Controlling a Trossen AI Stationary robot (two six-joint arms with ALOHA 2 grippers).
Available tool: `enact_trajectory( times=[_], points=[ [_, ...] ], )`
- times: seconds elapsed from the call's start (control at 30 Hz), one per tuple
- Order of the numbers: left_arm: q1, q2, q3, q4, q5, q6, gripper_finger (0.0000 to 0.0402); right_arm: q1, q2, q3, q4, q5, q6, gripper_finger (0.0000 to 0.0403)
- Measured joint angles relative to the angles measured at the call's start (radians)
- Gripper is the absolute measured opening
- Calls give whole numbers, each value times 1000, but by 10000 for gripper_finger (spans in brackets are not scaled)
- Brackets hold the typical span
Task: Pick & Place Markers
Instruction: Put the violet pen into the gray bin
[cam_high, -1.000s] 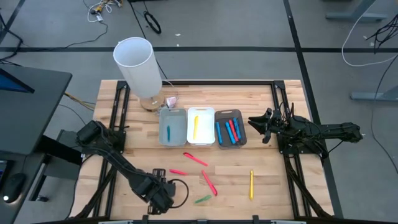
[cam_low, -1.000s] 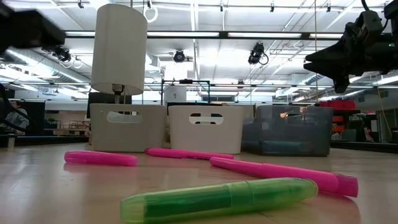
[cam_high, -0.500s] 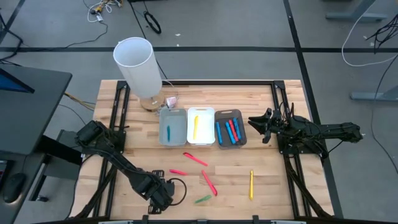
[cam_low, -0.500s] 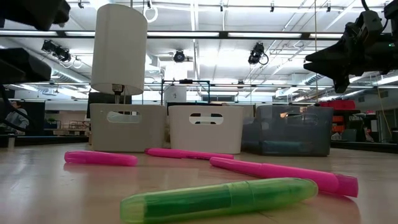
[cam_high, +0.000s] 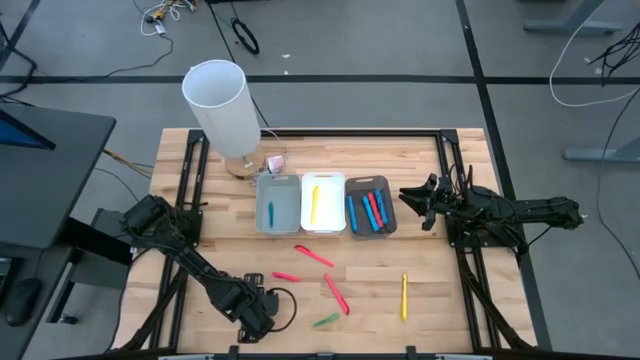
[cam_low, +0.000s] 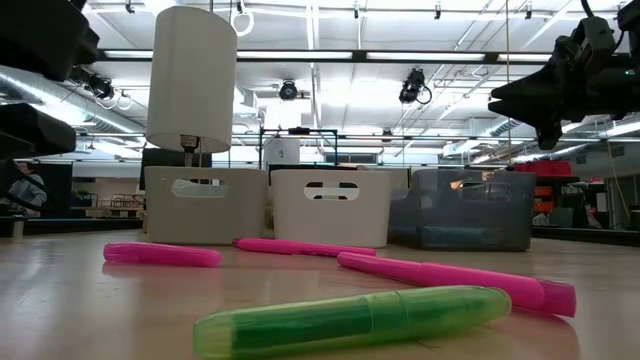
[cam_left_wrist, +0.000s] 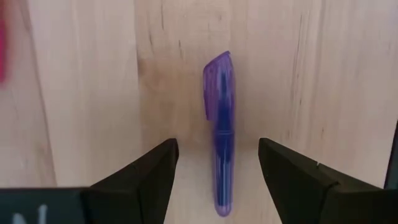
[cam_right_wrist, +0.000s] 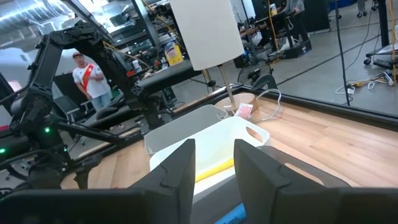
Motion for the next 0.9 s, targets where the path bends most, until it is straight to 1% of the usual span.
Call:
enact_trajectory(
  times=[0.1, 0.2, 0.57, 0.7, 0.8, 0.9],
  points=[
    [0, 3, -1, -1, -15, -14, 232, 0, 0, 0, 0, 0, 0, 111],
    [0, 4, -1, -4, -40, -18, 214, 0, 0, 0, 0, 0, 0, 111],
    [0, 6, -4, -8, -85, -55, 95, 0, 0, 0, 0, 0, 0, 111],
    [0, 7, -4, -4, -87, -50, 60, 0, 0, 0, 0, 0, 0, 111],
    [0, 7, -4, -4, -89, -50, 44, 0, 0, 0, 0, 0, 0, 111],
    [1, 7, -4, -4, -88, -56, 42, 0, 0, 0, 0, 0, 0, 111]
  ],
)
